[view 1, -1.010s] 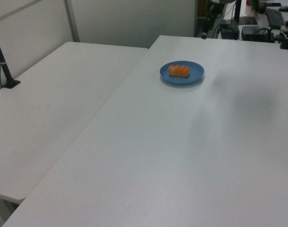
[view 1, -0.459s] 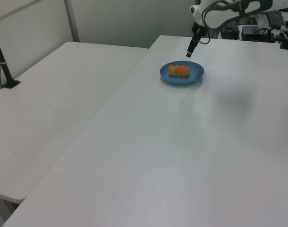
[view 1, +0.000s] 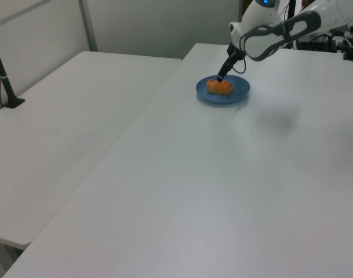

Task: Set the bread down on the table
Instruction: 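Move the gripper over the blue plate and lower onto the bread roll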

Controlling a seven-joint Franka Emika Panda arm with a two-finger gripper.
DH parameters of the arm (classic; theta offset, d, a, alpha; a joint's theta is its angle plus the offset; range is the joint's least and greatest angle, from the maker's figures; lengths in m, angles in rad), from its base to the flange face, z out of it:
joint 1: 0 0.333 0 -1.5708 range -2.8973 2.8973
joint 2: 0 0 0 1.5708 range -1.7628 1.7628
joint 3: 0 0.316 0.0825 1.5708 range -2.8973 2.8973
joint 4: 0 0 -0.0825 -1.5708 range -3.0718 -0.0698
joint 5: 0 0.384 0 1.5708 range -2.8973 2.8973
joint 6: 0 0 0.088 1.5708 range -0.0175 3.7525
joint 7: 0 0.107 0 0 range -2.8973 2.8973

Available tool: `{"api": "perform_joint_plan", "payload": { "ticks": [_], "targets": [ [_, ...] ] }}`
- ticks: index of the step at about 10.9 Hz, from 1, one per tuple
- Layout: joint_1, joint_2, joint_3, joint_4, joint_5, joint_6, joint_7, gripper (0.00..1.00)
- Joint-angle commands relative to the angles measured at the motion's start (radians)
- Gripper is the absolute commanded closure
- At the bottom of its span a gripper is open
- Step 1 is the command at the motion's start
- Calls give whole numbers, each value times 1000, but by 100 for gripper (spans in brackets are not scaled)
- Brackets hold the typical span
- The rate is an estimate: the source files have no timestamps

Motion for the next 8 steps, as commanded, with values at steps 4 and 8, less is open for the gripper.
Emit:
{"api": "perform_joint_plan", "payload": {
  "ticks": [4,8],
  "targets": [
    [14,68,22,9,19,114,30,4],
    [15,62,22,3,19,114,30,51]
  ]
}}
